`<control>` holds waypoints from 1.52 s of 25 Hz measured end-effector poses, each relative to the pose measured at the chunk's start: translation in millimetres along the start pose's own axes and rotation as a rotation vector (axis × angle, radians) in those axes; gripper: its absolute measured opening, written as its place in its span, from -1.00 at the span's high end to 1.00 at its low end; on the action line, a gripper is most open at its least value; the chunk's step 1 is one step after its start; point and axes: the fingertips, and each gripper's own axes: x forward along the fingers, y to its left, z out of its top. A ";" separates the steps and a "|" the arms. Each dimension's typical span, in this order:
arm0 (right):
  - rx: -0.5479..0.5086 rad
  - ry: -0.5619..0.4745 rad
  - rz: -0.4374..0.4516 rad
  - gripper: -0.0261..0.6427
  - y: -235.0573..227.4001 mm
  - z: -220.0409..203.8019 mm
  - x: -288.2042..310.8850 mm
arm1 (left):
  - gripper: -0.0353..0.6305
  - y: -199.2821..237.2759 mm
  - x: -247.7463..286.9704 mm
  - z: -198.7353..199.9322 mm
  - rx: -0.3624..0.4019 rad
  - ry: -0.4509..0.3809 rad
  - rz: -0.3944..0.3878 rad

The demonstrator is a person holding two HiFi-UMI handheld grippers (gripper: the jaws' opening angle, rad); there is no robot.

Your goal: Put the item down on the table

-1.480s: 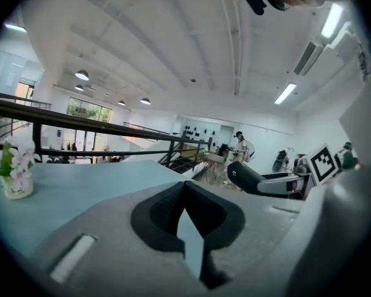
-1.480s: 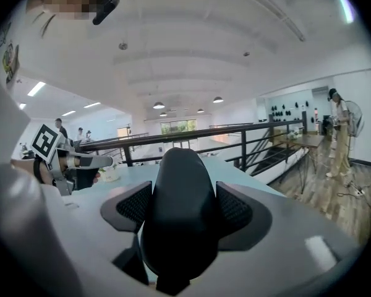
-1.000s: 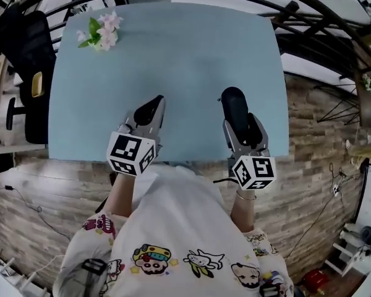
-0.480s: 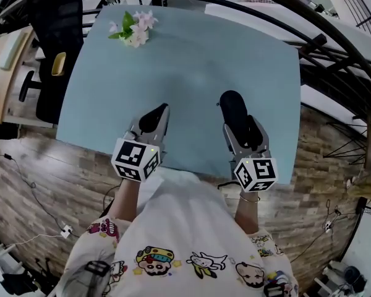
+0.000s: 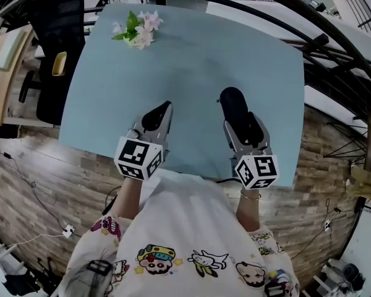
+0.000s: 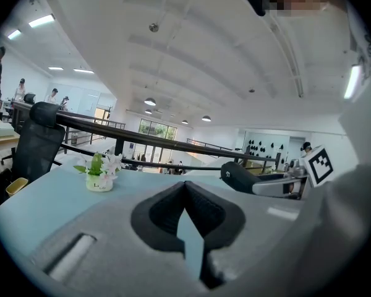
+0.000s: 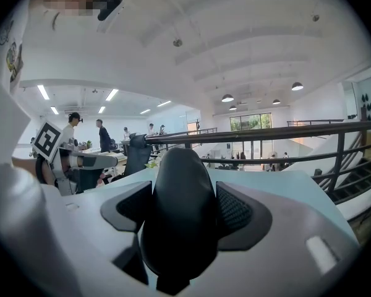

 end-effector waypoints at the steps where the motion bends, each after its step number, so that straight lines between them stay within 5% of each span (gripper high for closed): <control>1: -0.002 0.002 0.002 -0.08 0.6 0.5 2.0 | 0.90 1.7 1.1 -0.5 -0.001 0.003 0.000; 11: -0.036 0.069 0.031 -0.08 3.9 -14.2 27.2 | 0.90 16.4 4.6 -11.1 -0.016 0.031 0.007; 38: -0.048 0.349 0.127 -0.08 28.0 -147.6 100.7 | 0.90 32.4 17.5 -75.8 -0.067 0.164 -0.023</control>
